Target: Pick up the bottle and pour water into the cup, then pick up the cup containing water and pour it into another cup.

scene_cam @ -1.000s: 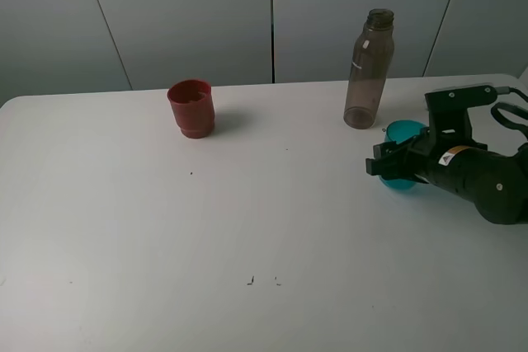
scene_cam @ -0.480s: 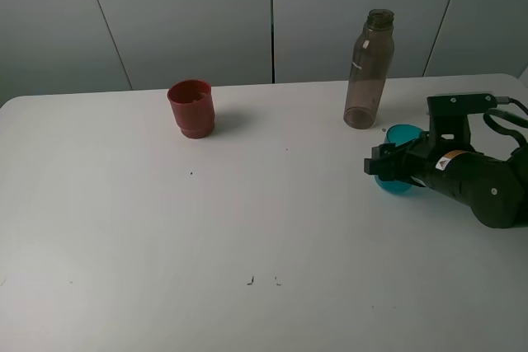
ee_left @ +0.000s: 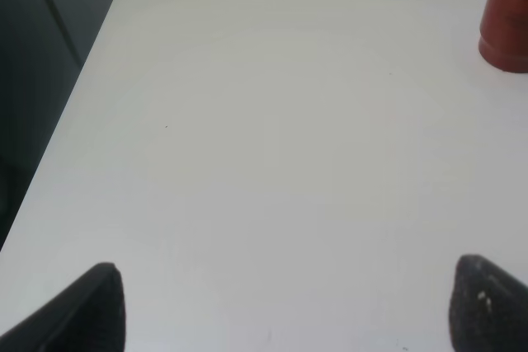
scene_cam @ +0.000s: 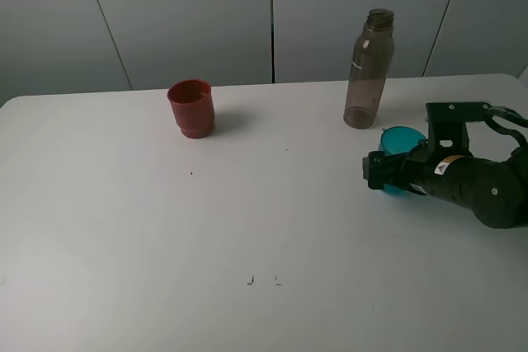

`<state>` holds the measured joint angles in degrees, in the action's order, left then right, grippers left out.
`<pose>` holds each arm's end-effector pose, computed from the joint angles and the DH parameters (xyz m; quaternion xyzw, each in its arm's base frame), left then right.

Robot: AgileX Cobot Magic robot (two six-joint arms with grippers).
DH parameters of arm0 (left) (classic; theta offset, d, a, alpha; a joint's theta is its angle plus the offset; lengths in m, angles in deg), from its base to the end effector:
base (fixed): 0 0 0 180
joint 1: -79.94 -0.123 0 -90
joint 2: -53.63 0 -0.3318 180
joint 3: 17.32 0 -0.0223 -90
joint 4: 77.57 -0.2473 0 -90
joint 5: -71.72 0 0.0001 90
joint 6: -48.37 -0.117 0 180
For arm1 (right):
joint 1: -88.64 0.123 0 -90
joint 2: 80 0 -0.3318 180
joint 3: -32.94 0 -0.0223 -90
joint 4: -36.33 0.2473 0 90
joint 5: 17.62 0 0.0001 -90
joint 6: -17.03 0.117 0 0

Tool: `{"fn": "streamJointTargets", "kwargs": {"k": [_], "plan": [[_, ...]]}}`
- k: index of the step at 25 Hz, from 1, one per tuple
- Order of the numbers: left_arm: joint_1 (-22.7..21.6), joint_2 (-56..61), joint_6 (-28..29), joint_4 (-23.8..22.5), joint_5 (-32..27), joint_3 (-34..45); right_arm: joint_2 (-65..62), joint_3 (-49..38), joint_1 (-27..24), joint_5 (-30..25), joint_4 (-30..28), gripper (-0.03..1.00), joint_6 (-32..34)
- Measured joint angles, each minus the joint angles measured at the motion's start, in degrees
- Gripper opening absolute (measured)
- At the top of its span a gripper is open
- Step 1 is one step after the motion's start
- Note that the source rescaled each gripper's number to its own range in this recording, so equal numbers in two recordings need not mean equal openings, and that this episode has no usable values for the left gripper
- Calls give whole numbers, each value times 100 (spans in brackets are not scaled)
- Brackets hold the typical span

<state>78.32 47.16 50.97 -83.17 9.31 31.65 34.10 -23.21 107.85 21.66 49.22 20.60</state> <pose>-0.0358 0.0091 0.2647 -0.0345 0.8548 0.0443 0.5159 0.2753 0.0784 0.1088 -0.0155 0.9105 0.0534 0.4098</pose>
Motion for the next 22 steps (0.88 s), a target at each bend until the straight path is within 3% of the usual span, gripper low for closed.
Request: {"fn": "streamJointTargets", "kwargs": {"k": [10, 16, 22], "plan": [[0, 0, 0, 0, 0, 0, -1569, -10, 0, -2004, -71, 100, -82], [0, 0, 0, 0, 0, 0, -3140, -20, 0, -3580, -142, 100, -304], [0, 0, 0, 0, 0, 0, -4942, 19, 0, -4801, -143, 100, -358]]}}
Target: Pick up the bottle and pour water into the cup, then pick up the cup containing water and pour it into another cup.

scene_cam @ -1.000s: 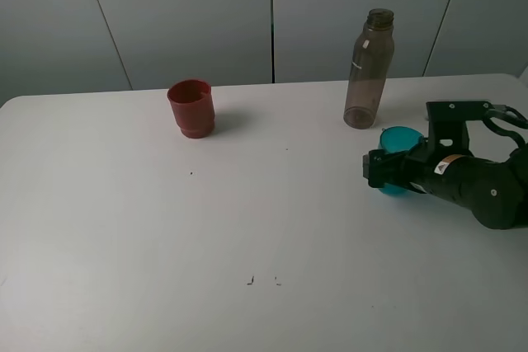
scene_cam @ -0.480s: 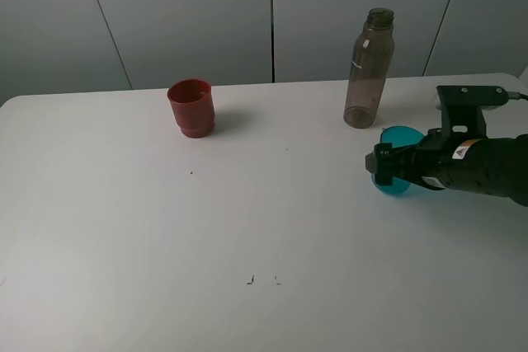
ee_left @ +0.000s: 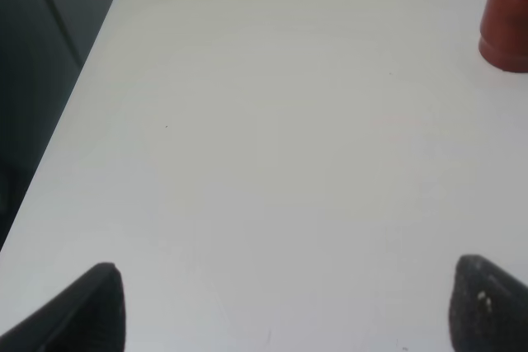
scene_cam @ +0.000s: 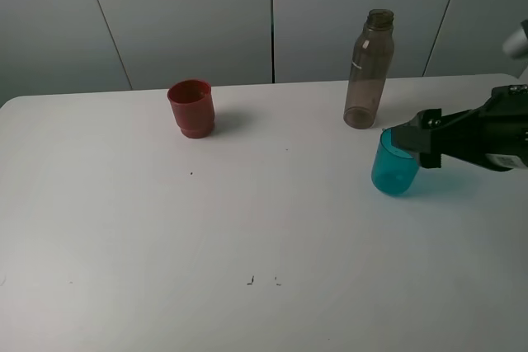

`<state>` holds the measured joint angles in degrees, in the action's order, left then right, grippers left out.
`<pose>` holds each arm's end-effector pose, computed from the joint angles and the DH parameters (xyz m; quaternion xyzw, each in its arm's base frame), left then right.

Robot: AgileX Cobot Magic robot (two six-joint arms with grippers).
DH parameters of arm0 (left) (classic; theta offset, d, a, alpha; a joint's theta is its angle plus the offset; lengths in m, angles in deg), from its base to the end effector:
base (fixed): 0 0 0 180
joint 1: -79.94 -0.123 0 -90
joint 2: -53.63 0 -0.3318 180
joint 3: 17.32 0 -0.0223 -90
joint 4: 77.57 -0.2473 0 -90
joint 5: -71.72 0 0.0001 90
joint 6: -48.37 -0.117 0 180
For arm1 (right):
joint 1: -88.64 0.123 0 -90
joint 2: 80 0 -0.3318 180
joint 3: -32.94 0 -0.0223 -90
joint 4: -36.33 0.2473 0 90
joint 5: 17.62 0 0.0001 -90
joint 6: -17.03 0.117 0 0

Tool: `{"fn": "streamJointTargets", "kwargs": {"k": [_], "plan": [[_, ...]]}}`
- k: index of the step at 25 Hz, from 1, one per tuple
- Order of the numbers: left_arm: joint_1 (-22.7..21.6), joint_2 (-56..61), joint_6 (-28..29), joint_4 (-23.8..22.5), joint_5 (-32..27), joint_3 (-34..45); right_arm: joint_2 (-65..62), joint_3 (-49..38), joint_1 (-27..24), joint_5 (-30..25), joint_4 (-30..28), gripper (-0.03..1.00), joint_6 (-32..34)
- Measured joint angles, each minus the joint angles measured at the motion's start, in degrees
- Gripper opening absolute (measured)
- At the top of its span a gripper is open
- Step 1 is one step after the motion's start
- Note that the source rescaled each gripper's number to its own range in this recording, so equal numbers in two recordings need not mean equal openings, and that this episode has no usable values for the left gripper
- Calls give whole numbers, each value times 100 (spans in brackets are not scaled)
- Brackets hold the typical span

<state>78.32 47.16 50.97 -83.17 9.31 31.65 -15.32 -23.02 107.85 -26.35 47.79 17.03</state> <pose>-0.0358 0.0091 0.2647 -0.0345 0.8548 0.0443 0.5159 0.1620 0.0602 0.2421 -0.0685 0.9006 0.1261 0.4102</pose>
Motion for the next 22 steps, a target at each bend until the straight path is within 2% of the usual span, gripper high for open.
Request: {"fn": "streamJointTargets", "kwargs": {"k": [3, 9, 14, 19, 22], "plan": [[0, 0, 0, 0, 0, 0, -857, 206, 0, -855, -13, 100, -82], [0, 0, 0, 0, 0, 0, -2216, 769, 0, -2896, -322, 100, -94], [0, 0, 0, 0, 0, 0, -2943, 941, 0, -3987, -390, 100, -94], [0, 0, 0, 0, 0, 0, -3507, 941, 0, -5154, -792, 100, -94], [0, 0, 0, 0, 0, 0, -3851, 941, 0, -5513, -864, 100, -94]]}}
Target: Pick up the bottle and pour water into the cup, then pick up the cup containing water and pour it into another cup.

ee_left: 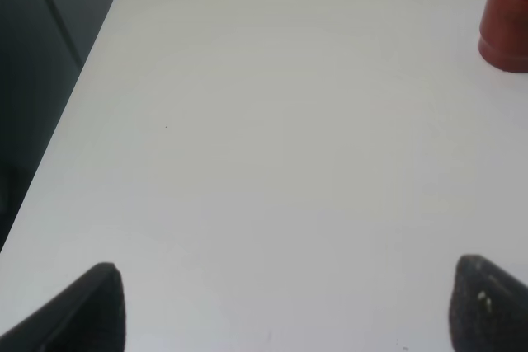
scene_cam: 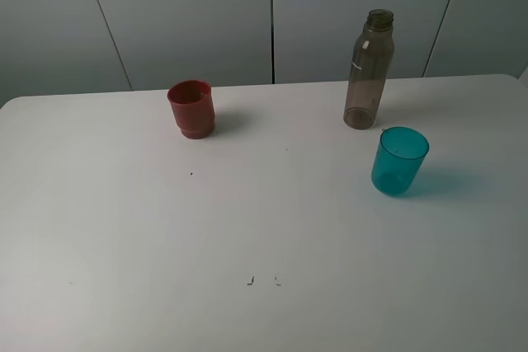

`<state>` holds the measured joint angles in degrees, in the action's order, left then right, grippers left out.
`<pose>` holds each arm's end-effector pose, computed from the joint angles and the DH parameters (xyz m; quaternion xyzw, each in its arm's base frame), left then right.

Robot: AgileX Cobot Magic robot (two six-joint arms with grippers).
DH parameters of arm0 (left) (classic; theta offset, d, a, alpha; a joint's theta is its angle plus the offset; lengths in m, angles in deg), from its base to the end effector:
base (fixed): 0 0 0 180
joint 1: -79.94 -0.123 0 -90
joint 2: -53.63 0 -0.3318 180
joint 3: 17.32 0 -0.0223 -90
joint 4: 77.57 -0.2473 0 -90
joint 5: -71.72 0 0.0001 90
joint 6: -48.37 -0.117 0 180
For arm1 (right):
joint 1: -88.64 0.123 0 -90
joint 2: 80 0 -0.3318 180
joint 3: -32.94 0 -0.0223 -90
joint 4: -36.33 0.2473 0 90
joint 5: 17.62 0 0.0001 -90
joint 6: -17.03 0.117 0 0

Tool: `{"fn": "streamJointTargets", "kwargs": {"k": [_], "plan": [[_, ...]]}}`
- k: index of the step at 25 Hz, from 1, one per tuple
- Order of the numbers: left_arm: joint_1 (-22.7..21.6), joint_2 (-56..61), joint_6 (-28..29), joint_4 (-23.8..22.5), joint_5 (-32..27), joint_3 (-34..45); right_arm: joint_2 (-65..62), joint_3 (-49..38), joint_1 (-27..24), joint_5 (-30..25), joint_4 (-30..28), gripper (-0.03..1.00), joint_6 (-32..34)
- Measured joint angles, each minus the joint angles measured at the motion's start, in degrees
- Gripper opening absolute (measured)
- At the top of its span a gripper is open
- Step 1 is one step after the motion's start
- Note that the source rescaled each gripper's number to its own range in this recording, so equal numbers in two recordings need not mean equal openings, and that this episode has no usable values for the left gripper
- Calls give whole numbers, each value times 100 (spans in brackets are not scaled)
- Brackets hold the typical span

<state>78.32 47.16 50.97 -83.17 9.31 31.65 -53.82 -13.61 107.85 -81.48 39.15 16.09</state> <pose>-0.0358 0.0091 0.2647 -0.0345 0.8548 0.0443 0.5159 0.0097 0.0089 0.2792 -0.1606 0.9148 0.0829 0.3611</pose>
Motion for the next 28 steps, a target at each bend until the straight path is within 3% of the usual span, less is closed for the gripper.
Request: {"fn": "streamJointTargets", "kwargs": {"k": [13, 23, 28], "plan": [[0, 0, 0, 0, 0, 0, -1833, -235, 0, 76, -165, 100, 44], [0, 0, 0, 0, 0, 0, -1940, -235, 0, 100, -347, 100, 328], [0, 0, 0, 0, 0, 0, -1940, -235, -460, 100, -375, 100, 328]]}}
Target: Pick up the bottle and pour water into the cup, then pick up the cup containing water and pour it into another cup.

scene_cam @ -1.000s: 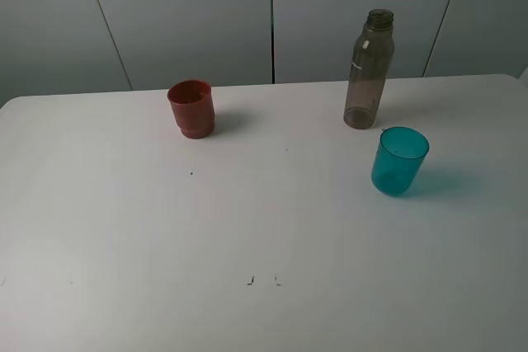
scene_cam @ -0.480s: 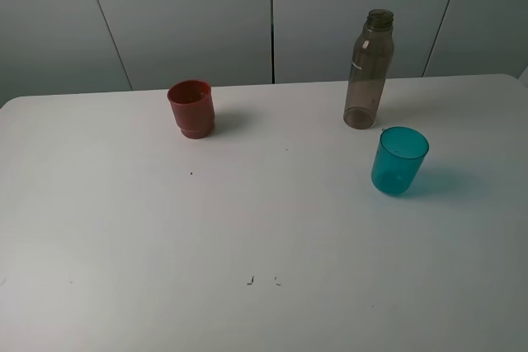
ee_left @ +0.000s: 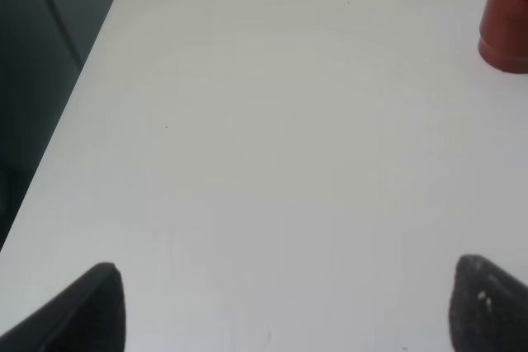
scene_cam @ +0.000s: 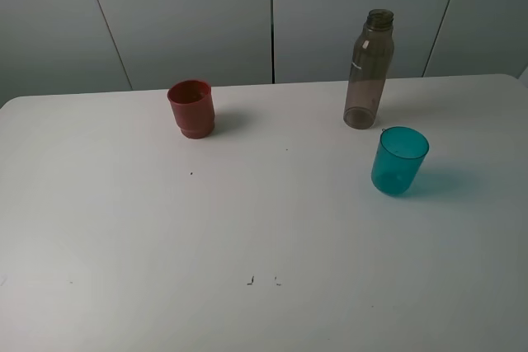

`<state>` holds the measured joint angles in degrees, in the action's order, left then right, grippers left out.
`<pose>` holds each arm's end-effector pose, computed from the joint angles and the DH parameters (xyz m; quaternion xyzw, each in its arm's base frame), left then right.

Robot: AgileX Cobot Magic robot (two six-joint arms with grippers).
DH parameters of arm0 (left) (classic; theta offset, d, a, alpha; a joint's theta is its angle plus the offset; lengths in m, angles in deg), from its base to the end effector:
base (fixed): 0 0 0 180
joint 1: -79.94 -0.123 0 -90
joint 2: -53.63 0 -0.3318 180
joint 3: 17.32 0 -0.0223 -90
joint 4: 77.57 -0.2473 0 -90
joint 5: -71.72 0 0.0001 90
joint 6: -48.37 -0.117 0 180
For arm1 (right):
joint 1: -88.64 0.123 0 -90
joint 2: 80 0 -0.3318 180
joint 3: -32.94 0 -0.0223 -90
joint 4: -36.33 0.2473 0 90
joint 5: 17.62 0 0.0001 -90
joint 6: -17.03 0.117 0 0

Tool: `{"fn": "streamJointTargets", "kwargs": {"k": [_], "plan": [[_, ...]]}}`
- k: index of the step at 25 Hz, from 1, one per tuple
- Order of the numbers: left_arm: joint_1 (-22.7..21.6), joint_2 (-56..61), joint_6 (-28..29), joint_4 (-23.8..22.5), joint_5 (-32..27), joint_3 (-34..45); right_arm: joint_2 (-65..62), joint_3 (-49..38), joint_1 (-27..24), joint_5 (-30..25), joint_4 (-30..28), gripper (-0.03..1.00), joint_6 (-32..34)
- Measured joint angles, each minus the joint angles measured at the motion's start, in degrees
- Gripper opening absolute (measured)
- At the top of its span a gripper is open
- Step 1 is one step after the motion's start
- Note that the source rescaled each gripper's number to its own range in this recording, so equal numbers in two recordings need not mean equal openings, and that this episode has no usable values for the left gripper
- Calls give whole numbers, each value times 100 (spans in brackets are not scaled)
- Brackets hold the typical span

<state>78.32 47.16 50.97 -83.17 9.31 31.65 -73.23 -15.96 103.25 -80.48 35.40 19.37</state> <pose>-0.0358 0.0091 0.2647 -0.0345 0.8548 0.0443 0.5159 -0.0335 -0.0105 0.2640 -0.0914 0.8546 0.0673 0.5067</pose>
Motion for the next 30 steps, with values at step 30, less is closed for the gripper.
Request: {"fn": "streamJointTargets", "kwargs": {"k": [30], "plan": [[0, 0, 0, 0, 0, 0, -12, 0, -1386, 0, 30, 100, -65]]}}
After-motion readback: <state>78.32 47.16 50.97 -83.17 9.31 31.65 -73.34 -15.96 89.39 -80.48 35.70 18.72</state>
